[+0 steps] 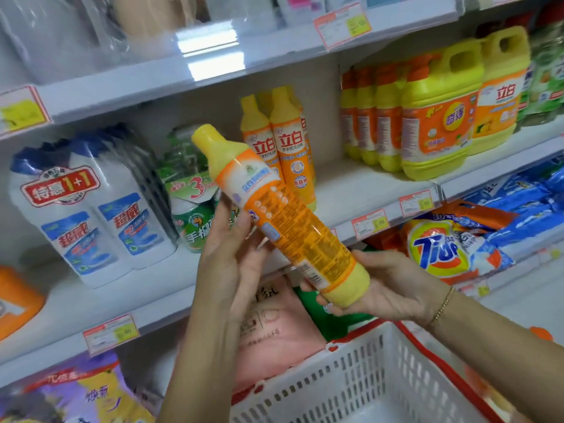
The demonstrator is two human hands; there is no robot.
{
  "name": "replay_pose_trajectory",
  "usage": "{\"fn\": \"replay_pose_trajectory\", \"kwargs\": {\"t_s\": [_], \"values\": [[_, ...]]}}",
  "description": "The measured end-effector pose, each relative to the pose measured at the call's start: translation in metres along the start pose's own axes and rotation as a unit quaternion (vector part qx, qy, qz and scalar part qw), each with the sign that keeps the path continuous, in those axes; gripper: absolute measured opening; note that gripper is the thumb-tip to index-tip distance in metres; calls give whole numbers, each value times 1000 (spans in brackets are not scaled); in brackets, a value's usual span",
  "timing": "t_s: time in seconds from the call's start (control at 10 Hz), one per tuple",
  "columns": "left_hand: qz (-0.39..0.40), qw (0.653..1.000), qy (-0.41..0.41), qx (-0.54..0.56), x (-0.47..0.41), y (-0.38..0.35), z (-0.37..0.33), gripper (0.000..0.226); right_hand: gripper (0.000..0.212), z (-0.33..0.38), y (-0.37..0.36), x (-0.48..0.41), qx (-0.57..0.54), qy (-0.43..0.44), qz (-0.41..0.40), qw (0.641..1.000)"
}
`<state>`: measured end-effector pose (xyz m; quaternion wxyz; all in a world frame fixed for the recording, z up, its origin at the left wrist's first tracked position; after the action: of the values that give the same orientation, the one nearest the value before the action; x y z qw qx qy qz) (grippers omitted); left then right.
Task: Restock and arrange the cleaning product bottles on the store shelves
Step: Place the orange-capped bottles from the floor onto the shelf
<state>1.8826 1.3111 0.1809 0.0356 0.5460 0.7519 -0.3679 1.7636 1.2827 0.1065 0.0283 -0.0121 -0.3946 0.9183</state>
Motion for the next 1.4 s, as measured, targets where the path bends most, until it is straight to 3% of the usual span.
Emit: {"fn": "replay_pose_trajectory", "kwargs": {"t_s": [0.1,0.2,0.3,0.4,0.5,0.6,0.7,0.8,0.9,1.0,1.1,1.2,1.3,1.4], "values": [[-15,998,18,63,-8,12,-1,94,50,-2,0,-1,-42,-12,-5,999],[-14,997,16,77,-14,13,-1,84,48,-6,-2,5,-64,21,-22,997],[-47,996,15,76,-18,6,9,54,60,8,13,34,80,136,-195,968],[-74,996,21,44,-15,-5,22,53,66,24,-1,73,322,237,-386,831],[-88,995,45,14,-7,-18,41,63,63,29,-10,99,392,309,-499,708],[-48,997,52,-9,-1,-34,51,69,55,23,-3,116,328,337,-486,736],[31,998,56,25,3,-53,54,64,58,11,24,123,158,293,-418,845],[89,993,61,42,9,-68,56,73,59,-16,16,100,-95,174,-139,970],[119,991,57,29,15,-77,61,81,55,-32,28,105,-133,109,-102,980],[159,984,35,-65,26,-85,69,71,53,-37,69,115,-122,117,-266,949],[186,976,21,-114,35,-95,70,71,44,-29,94,116,-137,147,-376,904],[201,971,-2,-132,34,-99,64,74,40,-14,95,113,-146,181,-375,898],[145,982,-25,-119,23,-90,52,69,78,0,80,120,-122,220,-336,908],[44,997,-25,-63,10,-65,44,64,84,15,61,132,-14,254,-366,895]]}}
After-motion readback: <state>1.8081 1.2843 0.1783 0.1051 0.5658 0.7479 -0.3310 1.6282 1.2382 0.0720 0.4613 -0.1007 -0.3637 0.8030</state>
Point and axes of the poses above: each hand's wrist, its own x-axis away from the middle knuckle, its own y-axis out of the back of the hand, z = x × y, the point moved 9 cm from there along -x, towards the middle knuckle, and after that the axes turned 9 degrees about -y, right-handed, at the moved point
